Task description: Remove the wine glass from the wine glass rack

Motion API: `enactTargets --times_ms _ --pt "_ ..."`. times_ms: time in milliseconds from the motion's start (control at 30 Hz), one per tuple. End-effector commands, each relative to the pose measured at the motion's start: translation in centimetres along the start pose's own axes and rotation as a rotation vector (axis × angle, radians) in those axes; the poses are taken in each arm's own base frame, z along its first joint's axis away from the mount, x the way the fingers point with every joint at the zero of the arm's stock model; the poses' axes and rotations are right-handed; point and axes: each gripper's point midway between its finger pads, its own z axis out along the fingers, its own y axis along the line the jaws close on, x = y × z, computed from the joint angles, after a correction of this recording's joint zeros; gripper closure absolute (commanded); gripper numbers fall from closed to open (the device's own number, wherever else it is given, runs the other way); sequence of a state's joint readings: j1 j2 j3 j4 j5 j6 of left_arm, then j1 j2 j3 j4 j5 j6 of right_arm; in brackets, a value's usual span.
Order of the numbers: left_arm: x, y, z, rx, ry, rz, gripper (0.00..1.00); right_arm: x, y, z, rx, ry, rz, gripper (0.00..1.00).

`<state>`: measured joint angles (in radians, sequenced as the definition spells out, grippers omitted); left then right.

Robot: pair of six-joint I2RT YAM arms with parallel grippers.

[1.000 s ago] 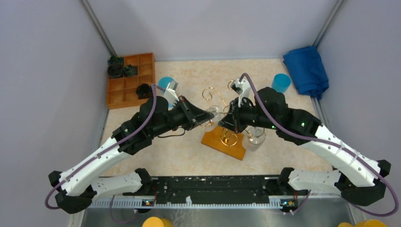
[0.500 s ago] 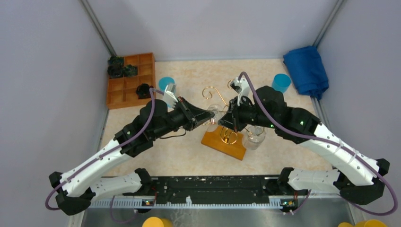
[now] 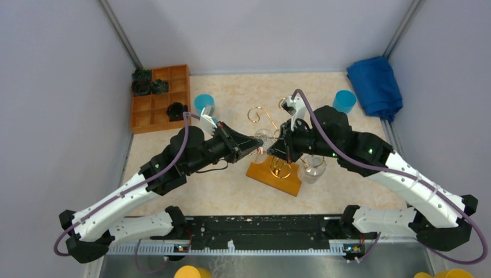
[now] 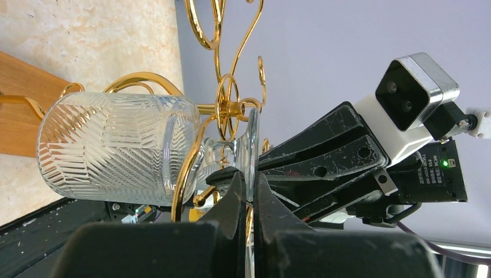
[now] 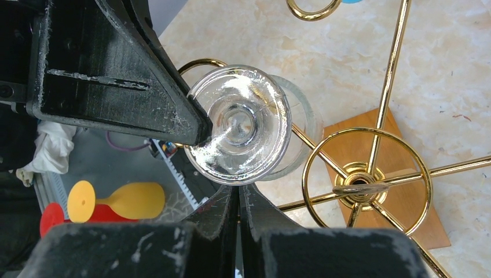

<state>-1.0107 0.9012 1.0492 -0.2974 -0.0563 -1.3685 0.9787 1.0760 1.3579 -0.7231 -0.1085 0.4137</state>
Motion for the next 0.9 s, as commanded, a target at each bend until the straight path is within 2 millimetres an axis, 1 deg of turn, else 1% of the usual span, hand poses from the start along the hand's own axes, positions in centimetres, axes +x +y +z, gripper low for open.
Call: enactTargets --times_ms 0,100,200,567,700,867 --pt "4.5 -4.6 -3.0 0.176 0.234 -0.088 1.00 -2.4 0.0 1.2 0.012 -0.076 -0.005 1.00" --pt "4.3 -5.4 -3.7 0.202 0.229 -0.080 1.00 -2.4 0.0 1.2 0.013 -0.075 -0.006 1.00" --pt "4.3 -5.7 -4.0 0.202 0.232 -0.063 1.00 -2.3 -0.1 1.4 0.013 -0.070 -0.004 1.00" --pt "3.8 -5.3 -3.8 0.187 0.203 -0.038 1.00 -2.0 -0.1 1.4 0.004 -0.070 0.003 1.00" --pt "3.5 -5.1 -3.8 0.182 0.181 -0.034 1.00 -2.3 0.0 1.3 0.000 -0.078 -0.001 1.00" --pt "3.6 -4.8 -3.6 0.179 0.182 -0.034 1.00 -2.2 0.1 1.5 -0.008 -0.071 0.003 1.00"
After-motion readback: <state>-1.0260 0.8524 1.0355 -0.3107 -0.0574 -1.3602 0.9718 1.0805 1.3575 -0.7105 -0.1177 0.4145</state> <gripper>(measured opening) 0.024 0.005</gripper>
